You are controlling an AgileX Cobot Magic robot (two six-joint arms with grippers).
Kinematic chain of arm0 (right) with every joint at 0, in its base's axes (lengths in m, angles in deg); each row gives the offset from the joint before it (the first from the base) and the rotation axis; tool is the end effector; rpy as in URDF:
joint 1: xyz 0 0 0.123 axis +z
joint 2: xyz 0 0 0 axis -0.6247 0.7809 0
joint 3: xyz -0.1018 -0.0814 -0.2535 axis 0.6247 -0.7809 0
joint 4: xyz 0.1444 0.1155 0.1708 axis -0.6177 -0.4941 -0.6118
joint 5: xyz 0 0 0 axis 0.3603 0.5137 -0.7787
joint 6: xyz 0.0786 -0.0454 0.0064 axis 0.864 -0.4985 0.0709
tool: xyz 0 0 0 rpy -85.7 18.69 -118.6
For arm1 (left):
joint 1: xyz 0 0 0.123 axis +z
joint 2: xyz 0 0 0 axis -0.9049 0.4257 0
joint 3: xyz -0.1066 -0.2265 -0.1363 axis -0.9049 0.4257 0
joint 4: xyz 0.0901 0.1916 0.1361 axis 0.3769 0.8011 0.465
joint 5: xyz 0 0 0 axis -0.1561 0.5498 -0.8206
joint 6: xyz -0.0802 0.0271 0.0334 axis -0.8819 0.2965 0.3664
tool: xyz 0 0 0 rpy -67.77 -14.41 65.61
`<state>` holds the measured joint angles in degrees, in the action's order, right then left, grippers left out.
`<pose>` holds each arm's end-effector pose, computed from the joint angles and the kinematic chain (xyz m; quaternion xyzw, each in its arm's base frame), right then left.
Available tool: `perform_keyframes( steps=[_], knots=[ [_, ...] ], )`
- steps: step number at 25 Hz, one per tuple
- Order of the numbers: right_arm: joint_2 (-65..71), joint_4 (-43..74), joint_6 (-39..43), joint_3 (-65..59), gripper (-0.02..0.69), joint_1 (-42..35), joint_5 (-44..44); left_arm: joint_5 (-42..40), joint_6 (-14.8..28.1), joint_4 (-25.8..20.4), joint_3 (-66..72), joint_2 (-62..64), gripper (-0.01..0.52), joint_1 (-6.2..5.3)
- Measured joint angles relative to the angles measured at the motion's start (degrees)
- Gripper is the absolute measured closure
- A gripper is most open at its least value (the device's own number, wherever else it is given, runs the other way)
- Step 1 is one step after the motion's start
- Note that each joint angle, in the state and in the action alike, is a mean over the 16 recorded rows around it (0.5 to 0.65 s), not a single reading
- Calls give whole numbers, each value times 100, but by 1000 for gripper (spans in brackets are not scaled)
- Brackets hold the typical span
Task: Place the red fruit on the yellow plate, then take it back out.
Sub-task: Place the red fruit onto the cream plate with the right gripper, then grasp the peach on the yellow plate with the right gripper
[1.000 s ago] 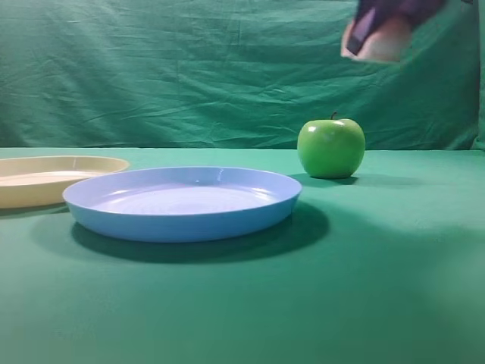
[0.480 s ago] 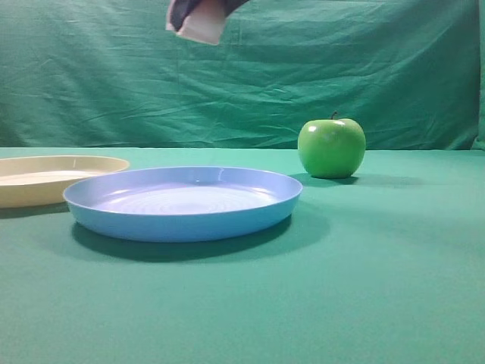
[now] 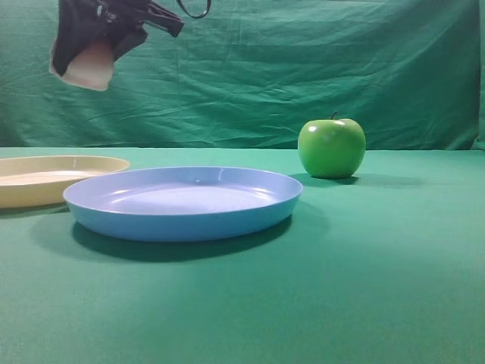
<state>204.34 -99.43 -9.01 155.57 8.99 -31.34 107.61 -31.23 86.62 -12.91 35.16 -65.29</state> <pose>0.3442 0.4063 0.2069 -0.5062 0.7816 0.1982 0.3058 0.0515 0.0106 0.1774 -0.0414 0.7940 0.0386 0.6053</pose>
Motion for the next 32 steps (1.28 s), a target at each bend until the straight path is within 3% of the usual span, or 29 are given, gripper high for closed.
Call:
perform_keyframes(
  steps=[4,15,18,22,32],
  knots=[
    [224,-65,-208,1,392,57,-266,0,0,0,0,0,514,0],
    [313,-170,-461,1,85,74,-284,0,0,0,0,0,514,0],
    [161,-169,-434,1,55,47,-140,0,0,0,0,0,514,0],
    [-155,-162,-295,1,144,-28,179,0,0,0,0,0,514,0],
    [-1263,-132,557,1,544,-457,1505,0,0,0,0,0,514,0]
  ],
)
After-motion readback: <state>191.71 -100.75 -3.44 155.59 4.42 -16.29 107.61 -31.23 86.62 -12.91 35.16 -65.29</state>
